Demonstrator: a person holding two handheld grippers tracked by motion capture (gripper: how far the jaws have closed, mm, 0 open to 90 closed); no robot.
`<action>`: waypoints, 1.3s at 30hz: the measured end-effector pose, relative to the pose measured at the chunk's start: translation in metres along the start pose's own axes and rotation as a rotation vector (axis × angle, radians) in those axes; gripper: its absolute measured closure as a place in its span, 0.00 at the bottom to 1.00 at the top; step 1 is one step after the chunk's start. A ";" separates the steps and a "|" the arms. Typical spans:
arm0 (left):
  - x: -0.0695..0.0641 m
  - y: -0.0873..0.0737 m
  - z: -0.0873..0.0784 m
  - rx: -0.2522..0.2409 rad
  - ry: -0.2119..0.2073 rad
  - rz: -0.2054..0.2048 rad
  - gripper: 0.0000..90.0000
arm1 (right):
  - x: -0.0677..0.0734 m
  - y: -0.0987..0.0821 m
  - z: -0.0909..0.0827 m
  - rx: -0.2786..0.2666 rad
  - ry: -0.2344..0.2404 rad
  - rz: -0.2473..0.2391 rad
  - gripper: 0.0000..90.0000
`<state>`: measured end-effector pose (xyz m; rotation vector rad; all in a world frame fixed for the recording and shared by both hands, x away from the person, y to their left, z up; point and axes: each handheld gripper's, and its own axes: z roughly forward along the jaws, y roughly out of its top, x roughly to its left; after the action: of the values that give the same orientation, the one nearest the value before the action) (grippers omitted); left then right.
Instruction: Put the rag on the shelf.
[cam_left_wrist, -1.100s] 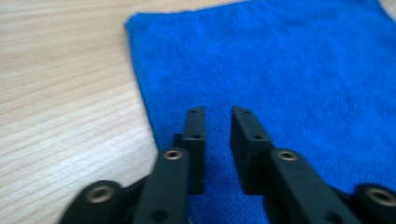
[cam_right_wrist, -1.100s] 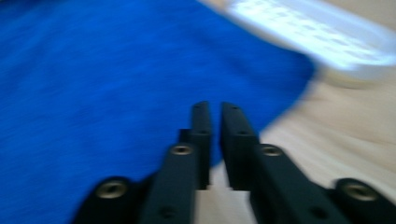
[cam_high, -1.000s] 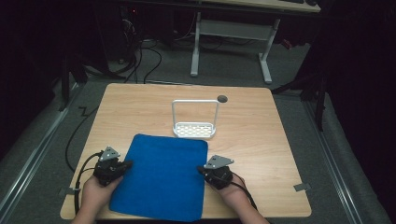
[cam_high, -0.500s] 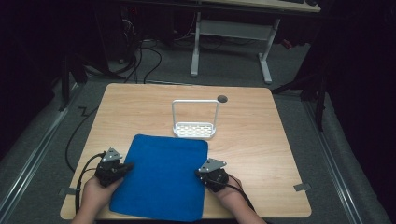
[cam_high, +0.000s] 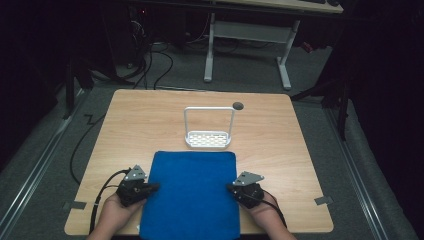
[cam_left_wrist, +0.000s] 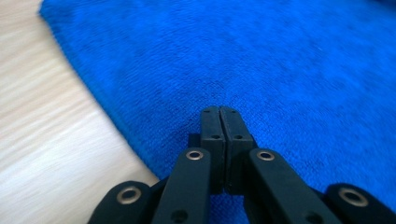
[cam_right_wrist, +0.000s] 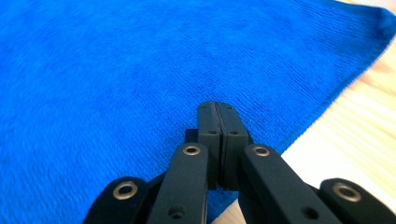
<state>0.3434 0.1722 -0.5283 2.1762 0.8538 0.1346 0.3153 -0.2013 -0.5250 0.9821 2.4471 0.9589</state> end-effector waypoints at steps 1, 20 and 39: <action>-0.005 0.002 0.003 0.000 -0.016 0.006 0.99 | -0.003 -0.003 -0.004 0.005 -0.008 0.009 1.00; -0.047 0.014 0.027 0.008 -0.115 0.113 0.97 | -0.027 -0.045 -0.043 -0.002 -0.047 0.096 0.94; -0.003 0.024 0.014 -0.185 0.054 -0.136 0.71 | -0.035 -0.045 -0.050 -0.119 -0.085 0.136 0.78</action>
<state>0.3594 0.1499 -0.5206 1.9438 0.9770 0.1976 0.2926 -0.2732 -0.5185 1.1354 2.2500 1.0711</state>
